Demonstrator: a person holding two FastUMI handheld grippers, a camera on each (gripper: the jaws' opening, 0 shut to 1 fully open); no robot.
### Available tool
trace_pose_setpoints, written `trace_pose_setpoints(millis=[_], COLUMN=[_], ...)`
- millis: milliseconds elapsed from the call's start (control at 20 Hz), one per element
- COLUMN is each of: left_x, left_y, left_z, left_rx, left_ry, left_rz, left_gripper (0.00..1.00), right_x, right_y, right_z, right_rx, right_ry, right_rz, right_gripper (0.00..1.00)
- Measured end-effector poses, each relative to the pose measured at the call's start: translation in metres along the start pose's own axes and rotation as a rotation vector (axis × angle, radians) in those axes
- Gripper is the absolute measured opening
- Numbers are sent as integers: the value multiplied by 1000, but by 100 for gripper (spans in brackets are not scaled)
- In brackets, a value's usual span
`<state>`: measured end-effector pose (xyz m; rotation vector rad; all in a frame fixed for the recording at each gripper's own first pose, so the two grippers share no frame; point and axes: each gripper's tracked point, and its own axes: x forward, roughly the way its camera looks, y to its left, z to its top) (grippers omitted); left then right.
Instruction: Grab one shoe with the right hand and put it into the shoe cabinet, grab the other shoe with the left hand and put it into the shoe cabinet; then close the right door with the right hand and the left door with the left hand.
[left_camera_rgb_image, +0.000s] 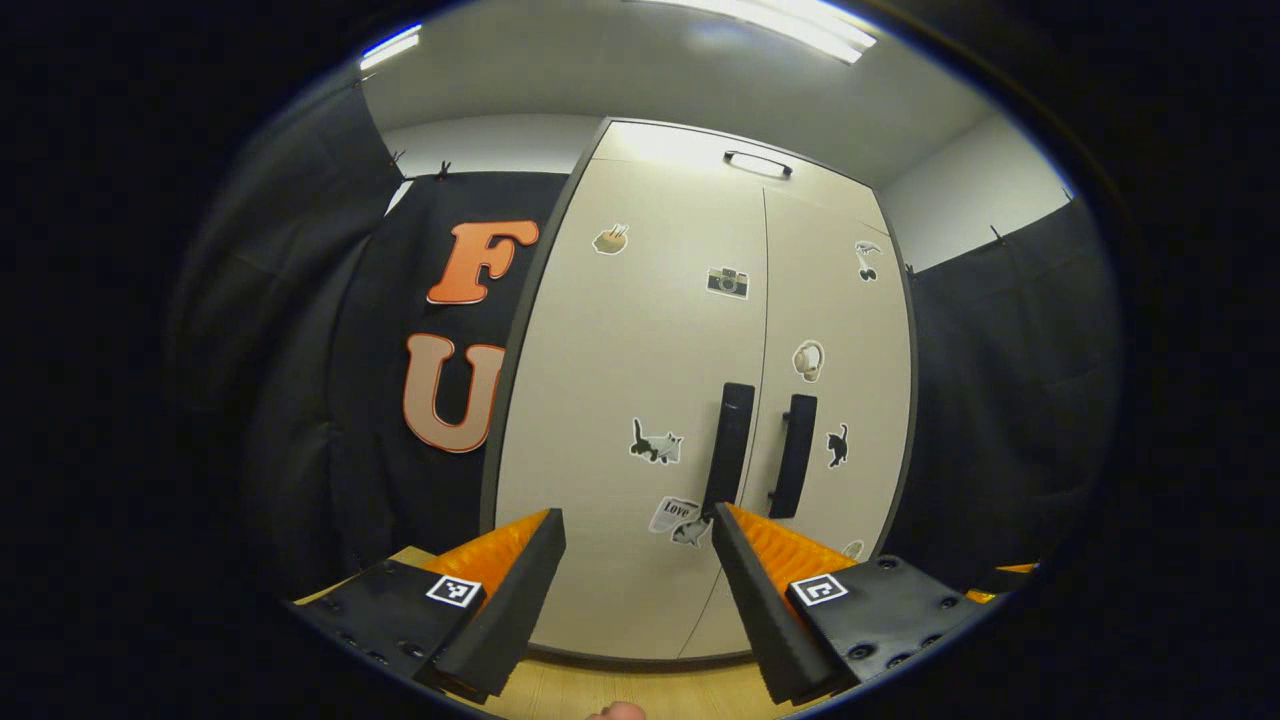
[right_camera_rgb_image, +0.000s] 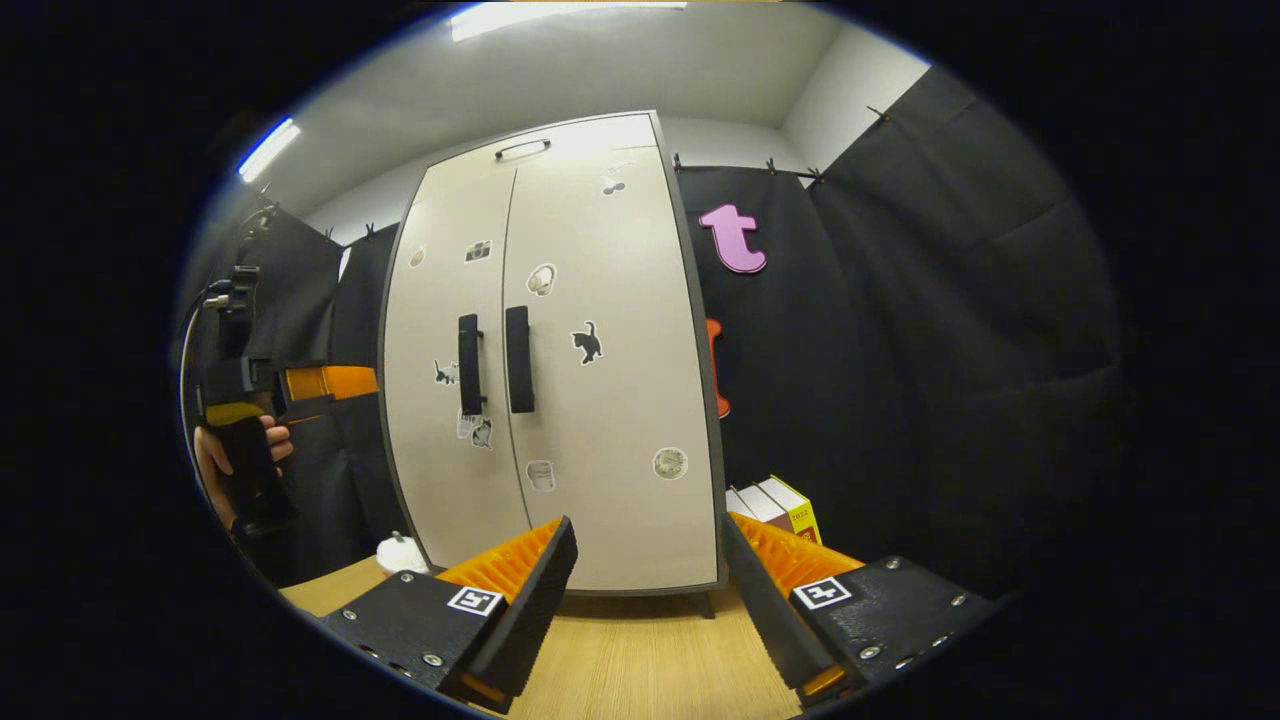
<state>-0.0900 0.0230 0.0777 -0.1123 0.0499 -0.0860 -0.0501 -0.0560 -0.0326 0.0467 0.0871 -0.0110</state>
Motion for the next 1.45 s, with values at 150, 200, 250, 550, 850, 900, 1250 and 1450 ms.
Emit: trace_pose_setpoints(millis=[150,200,250,550,850,900,1250,1450], left_x=[-37,-49,-59,-94,-97,-97,-92,-90], left_y=[5,6,4,0,2,2,3,7], left_z=[-17,-24,-31,-55,-66,-65,-62,-63], left_rx=[48,66,77,111,88,87,59,49], left_ry=[-32,-34,-31,-17,24,23,18,27], left_rz=[36,50,55,85,86,87,80,89], left_gripper=[96,96,96,99,96,96,96,96], right_x=[-3,-4,-5,-9,-9,-8,-8,-8], right_y=[8,10,11,12,6,5,0,0], right_z=[1,1,1,5,15,16,18,16], right_rx=[-6,-7,-9,-8,-26,-21,-3,4], right_ry=[-1,-1,0,-19,-49,-52,-59,-51], right_rz=[21,28,31,26,8,7,-4,-3], right_gripper=[90,90,90,90,90,90,90,90])
